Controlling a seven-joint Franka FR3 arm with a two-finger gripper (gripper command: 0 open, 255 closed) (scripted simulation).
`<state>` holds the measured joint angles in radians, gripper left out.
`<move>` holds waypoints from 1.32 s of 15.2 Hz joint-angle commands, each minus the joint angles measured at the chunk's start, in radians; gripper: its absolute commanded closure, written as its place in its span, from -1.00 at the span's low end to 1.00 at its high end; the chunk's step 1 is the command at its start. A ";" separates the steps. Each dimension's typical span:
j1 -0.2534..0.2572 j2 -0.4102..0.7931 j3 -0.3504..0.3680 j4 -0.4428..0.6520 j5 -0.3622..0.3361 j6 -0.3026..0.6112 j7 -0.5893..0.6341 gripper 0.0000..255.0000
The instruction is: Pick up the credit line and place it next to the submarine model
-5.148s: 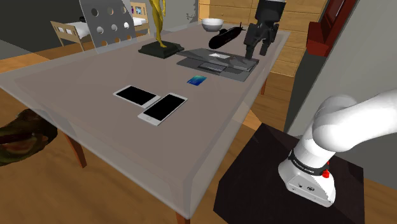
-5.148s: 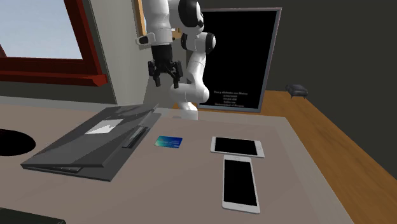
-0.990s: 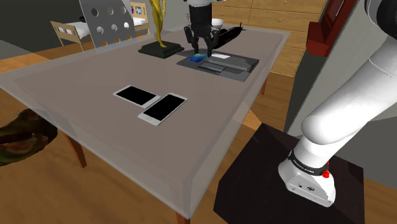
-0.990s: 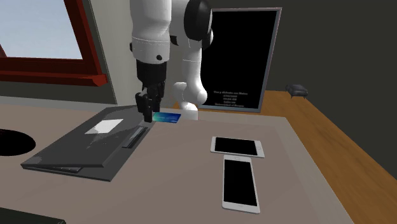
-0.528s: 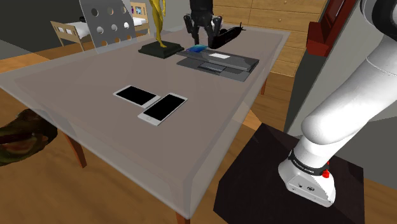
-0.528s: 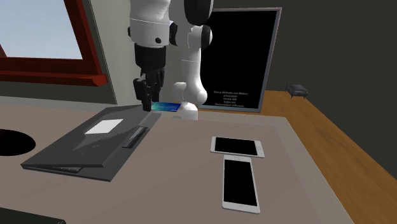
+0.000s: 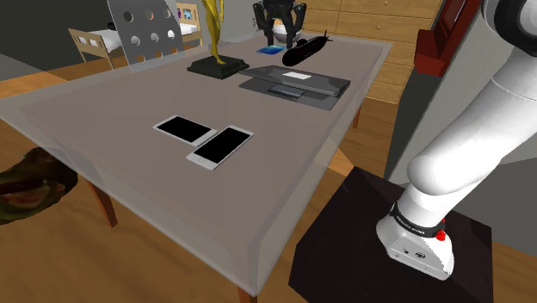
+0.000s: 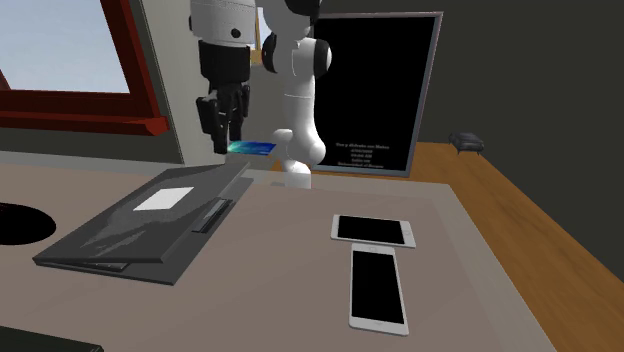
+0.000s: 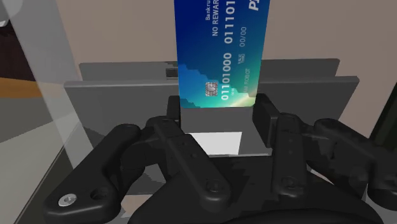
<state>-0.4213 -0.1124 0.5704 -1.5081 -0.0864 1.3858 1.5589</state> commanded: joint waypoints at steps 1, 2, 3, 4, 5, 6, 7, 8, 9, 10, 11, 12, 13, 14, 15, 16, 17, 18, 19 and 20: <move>-0.021 -0.025 -0.033 -0.028 0.008 0.012 -0.053 1.00; -0.032 -0.037 -0.051 -0.042 0.012 0.019 -0.082 1.00; -0.042 -0.049 -0.070 -0.056 0.015 0.025 -0.111 1.00; -0.052 -0.059 -0.087 -0.067 0.017 0.031 -0.139 1.00; -0.063 -0.067 -0.105 -0.078 0.018 0.036 -0.166 1.00; -0.072 -0.074 -0.122 -0.087 0.018 0.042 -0.193 1.00; -0.082 -0.080 -0.139 -0.095 0.018 0.047 -0.219 1.00; -0.091 -0.084 -0.156 -0.101 0.017 0.052 -0.245 1.00; -0.100 -0.087 -0.172 -0.106 0.015 0.057 -0.271 1.00; -0.110 -0.089 -0.188 -0.110 0.013 0.062 -0.296 1.00; -0.120 -0.090 -0.204 -0.113 0.011 0.067 -0.321 1.00; -0.129 -0.089 -0.219 -0.115 0.008 0.071 -0.346 1.00; -0.138 -0.087 -0.234 -0.115 0.006 0.076 -0.370 1.00; -0.148 -0.085 -0.249 -0.114 0.003 0.080 -0.394 1.00; -0.157 -0.081 -0.264 -0.112 0.000 0.084 -0.418 1.00; -0.167 -0.076 -0.278 -0.109 -0.004 0.088 -0.441 1.00; -0.176 -0.070 -0.292 -0.104 -0.007 0.092 -0.464 1.00; -0.185 -0.062 -0.306 -0.098 -0.010 0.096 -0.487 1.00; -0.195 -0.054 -0.319 -0.091 -0.013 0.099 -0.510 1.00; -0.204 -0.045 -0.333 -0.083 -0.017 0.102 -0.532 1.00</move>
<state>-0.6170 -0.1696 0.2493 -1.6053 -0.0989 1.4884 1.0483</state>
